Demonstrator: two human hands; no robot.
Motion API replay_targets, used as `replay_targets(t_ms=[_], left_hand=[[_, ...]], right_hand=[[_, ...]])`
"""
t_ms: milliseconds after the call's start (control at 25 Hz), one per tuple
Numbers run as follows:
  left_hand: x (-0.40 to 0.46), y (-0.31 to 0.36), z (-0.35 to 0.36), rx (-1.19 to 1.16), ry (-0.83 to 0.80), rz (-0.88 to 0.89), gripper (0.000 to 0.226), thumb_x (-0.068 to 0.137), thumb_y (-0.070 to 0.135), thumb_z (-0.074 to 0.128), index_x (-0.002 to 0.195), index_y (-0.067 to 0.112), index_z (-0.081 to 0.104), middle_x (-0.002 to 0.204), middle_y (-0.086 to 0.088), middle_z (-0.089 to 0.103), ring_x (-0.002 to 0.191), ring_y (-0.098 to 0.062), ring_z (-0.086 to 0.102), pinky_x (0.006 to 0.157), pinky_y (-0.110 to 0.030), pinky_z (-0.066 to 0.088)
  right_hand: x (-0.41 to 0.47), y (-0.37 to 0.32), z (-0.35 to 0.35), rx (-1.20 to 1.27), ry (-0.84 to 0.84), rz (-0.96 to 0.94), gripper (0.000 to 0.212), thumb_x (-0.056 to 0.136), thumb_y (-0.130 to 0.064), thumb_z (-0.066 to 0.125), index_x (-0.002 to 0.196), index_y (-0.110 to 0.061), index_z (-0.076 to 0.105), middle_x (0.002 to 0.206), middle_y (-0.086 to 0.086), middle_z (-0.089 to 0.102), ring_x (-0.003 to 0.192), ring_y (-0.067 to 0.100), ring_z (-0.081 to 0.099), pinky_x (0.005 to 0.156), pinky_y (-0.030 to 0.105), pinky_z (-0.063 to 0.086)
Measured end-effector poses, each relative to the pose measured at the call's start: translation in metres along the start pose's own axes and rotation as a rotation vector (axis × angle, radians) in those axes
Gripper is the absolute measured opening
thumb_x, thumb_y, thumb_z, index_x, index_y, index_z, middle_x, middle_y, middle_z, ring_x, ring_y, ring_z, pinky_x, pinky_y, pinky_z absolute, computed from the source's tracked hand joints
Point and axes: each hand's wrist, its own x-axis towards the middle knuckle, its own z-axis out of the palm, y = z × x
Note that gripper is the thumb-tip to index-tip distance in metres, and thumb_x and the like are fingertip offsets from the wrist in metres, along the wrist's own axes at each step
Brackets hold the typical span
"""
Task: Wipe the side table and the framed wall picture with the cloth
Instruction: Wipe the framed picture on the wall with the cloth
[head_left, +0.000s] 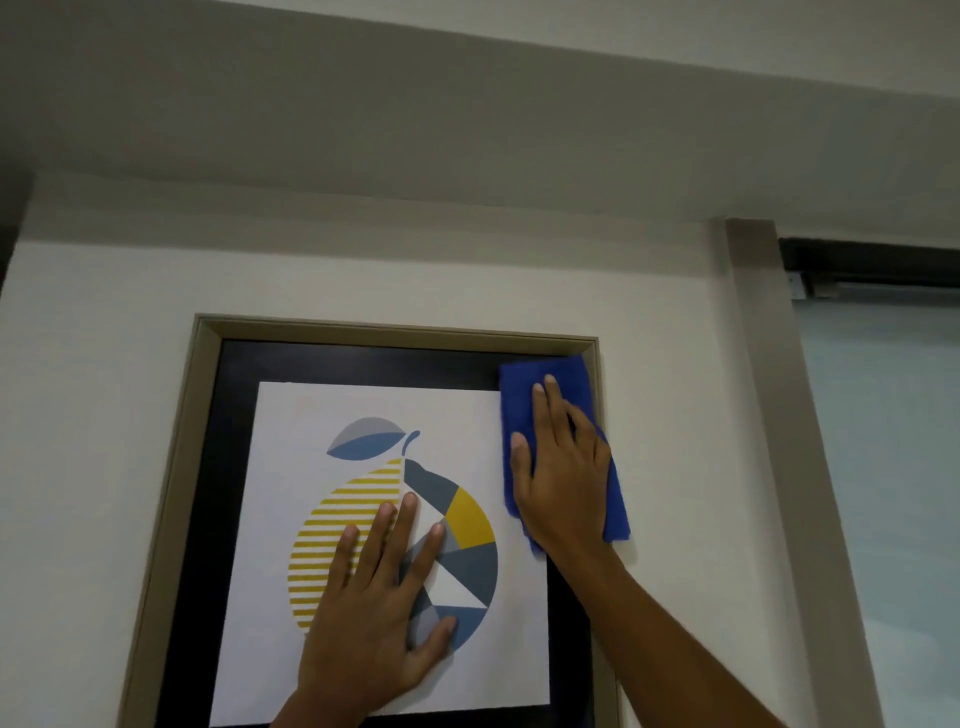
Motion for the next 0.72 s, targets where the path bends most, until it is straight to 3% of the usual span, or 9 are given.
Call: replay_targets(t_ms=[160,280,360,400,480,640,720], left_hand=[[-0.001,0.003,-0.005,-0.005,0.027,-0.007,0.091,0.087,0.076,0.039,0.159,0.023,0.023,0.170,-0.010,0.011,0.155,-0.032,0.008,0.123,-0.050,0.008],[-0.002,0.003,-0.007,-0.002,0.034,-0.002,0.089,0.087,0.074,0.038,0.158,0.021,0.027,0.169,-0.012,0.014,0.155,-0.034,0.011,0.122,-0.051,0.011],[-0.001,0.004,-0.006,0.006,0.024,-0.001,0.088,0.087,0.075,0.036,0.157,0.021,0.031,0.168,-0.013,0.017,0.154,-0.034,0.013,0.120,-0.052,0.013],[0.000,0.003,-0.005,0.009,0.020,0.003,0.088,0.087,0.076,0.036,0.156,0.021,0.032,0.168,-0.012,0.017,0.154,-0.034,0.015,0.120,-0.052,0.013],[-0.001,0.001,-0.003,0.005,0.020,0.004,0.089,0.086,0.077,0.037,0.156,0.022,0.032,0.168,-0.010,0.015,0.153,-0.034,0.015,0.121,-0.052,0.012],[-0.003,0.001,-0.004,-0.012,0.041,-0.006,0.089,0.087,0.074,0.041,0.159,0.024,0.023,0.170,-0.008,0.011,0.155,-0.032,0.011,0.124,-0.048,0.003],[-0.004,0.002,-0.006,-0.007,0.066,-0.014,0.087,0.088,0.070,0.043,0.159,0.025,0.021,0.170,-0.010,0.011,0.155,-0.032,0.010,0.124,-0.049,0.005]], right_hand=[[-0.129,-0.010,0.018,0.094,-0.074,0.176,0.062,0.100,-0.048,0.015,0.155,-0.019,0.009,0.159,0.005,0.025,0.138,0.028,0.036,0.097,0.050,0.043],[-0.182,-0.004,0.020,0.020,-0.169,0.099,0.067,0.098,-0.051,-0.001,0.154,-0.015,-0.008,0.164,0.000,-0.009,0.149,0.015,-0.005,0.104,0.038,0.033],[-0.172,0.000,0.019,0.008,-0.175,0.095,0.067,0.098,-0.049,-0.002,0.154,-0.013,-0.007,0.163,-0.002,-0.014,0.149,0.016,-0.005,0.092,0.045,0.047],[-0.156,-0.002,0.015,0.022,-0.177,0.101,0.066,0.099,-0.049,0.001,0.154,-0.013,-0.004,0.164,-0.001,-0.010,0.149,0.021,0.007,0.085,0.049,0.052],[-0.100,-0.004,0.006,0.068,-0.185,0.074,0.065,0.100,-0.048,0.013,0.153,-0.011,0.006,0.163,0.005,0.007,0.142,0.031,0.032,0.089,0.053,0.053],[0.030,-0.003,-0.005,0.018,-0.080,-0.032,0.064,0.100,-0.036,0.033,0.155,-0.011,0.011,0.163,0.010,0.006,0.148,0.027,0.015,0.109,0.047,0.034],[0.035,-0.006,0.003,-0.017,-0.036,-0.030,0.063,0.101,-0.036,0.032,0.155,-0.010,0.012,0.163,0.011,0.005,0.149,0.027,0.013,0.112,0.044,0.029]])
